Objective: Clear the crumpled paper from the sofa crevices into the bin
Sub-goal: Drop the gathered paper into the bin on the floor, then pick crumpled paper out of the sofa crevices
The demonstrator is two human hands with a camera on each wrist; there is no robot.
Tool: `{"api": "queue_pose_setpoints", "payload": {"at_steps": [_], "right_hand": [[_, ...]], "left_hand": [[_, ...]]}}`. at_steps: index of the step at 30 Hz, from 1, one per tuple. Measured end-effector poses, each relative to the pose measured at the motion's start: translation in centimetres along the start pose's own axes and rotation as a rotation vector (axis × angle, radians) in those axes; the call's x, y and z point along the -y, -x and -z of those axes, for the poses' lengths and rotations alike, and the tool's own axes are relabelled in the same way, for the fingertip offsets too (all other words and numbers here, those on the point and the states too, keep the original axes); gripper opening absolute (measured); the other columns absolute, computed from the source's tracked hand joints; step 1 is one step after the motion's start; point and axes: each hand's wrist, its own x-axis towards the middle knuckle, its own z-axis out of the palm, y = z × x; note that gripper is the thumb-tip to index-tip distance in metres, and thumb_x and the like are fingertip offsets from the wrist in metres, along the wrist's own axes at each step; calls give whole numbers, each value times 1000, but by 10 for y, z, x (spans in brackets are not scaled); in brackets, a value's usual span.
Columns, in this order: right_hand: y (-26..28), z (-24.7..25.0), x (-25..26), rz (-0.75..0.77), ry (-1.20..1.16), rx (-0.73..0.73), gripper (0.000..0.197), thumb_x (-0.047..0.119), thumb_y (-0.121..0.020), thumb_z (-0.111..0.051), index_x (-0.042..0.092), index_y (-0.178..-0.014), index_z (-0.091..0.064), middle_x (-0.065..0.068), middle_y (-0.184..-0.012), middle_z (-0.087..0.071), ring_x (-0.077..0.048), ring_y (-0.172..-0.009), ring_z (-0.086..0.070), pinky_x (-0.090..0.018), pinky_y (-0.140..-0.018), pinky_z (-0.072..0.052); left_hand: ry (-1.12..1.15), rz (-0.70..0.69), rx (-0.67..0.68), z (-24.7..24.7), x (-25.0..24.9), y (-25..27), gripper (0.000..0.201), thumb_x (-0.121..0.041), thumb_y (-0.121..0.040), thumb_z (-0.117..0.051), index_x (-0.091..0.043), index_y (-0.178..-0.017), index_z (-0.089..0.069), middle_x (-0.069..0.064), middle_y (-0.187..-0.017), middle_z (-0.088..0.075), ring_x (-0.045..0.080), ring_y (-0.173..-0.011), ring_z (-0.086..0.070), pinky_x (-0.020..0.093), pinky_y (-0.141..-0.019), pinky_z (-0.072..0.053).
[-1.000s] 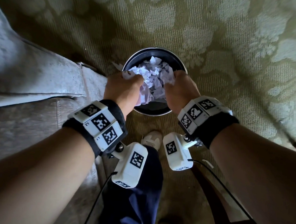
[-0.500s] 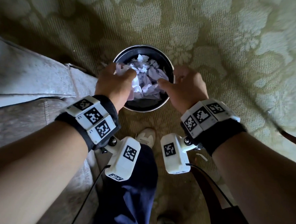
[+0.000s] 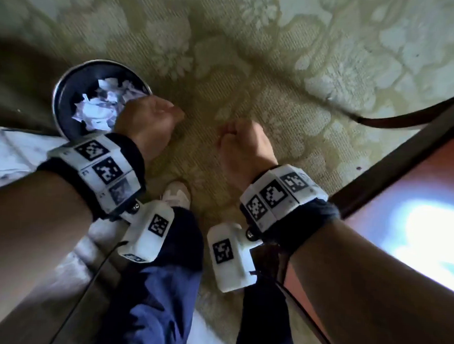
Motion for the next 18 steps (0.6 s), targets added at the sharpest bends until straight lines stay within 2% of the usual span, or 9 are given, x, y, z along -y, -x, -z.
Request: {"api": "queue_pose_setpoints", "payload": {"at_steps": [2,4,7,8,10,11,13,15,18], "right_hand": [[22,23,-22,41,-56,-9,28,8,-87,-43,7,-97,-70,-10,-106,-69,-26,-101,-61,-28,-78,-49],[43,48,-47,56,-117,-27,29,7,-86,-44,6,-101,-69,-10,-103,-70,-25,-101,-62,-32,-84,-51],[68,94,-97,41,-227,-110,31,15,-84,-44,8,-105,-66,-10,-102,-71,-26,-101,-63,-36,-85,-52],[79,110,-117,33,-251,-126,33,18,-82,-43,8,-105,-65,-11,-102,-71,-28,-100,-64,-38,-84,-53],[101,146,-163,34,-270,-157,29,16,-80,-44,7,-101,-62,-12,-99,-71,-31,-95,-66,-40,-81,-54],[113,164,-189,33,-275,-188,24,12,-81,-45,9,-99,-61,-11,-97,-71,-31,-92,-67,-40,-80,-54],[137,198,-245,6,-299,-263,23,7,-82,-43,13,-99,-58,-10,-95,-70,-31,-86,-68,-40,-77,-55],[158,222,-288,-46,-321,-311,29,-1,-76,-46,14,-98,-58,-7,-95,-69,-31,-84,-68,-41,-77,-55],[198,260,-373,-189,-389,-482,33,-4,-67,-43,17,-85,-60,-5,-89,-70,-31,-83,-68,-44,-76,-56]], "left_hand": [[30,-39,29,-30,-20,17,26,-36,-83,-63,-18,-100,-71,9,-96,-69,25,-99,-67,36,-81,-51],[52,-55,49,-65,-40,39,14,-29,-86,-65,-18,-95,-68,6,-92,-66,20,-94,-64,29,-76,-46],[7,-87,91,-125,-67,73,26,-45,-61,-64,-25,-77,-68,-4,-73,-64,16,-77,-63,28,-70,-43],[-14,-120,110,-146,-77,86,24,-43,-61,-64,-25,-77,-68,-7,-70,-62,11,-70,-62,26,-68,-43],[-35,-211,149,-192,-97,115,14,-24,-80,-65,-16,-91,-71,-7,-71,-60,-3,-58,-59,16,-59,-44],[-65,-267,154,-217,-108,130,16,-16,-86,-63,-10,-98,-71,-7,-72,-60,-4,-56,-58,12,-56,-42],[-138,-380,175,-265,-128,165,21,-20,-83,-60,-10,-98,-71,-5,-70,-60,3,-60,-57,19,-59,-43],[-190,-461,198,-297,-142,194,20,-29,-75,-57,-20,-88,-70,-5,-69,-61,13,-64,-58,25,-64,-45],[-331,-599,277,-367,-156,250,11,-26,-82,-60,-25,-84,-70,-6,-74,-66,19,-76,-64,27,-68,-47]]}}
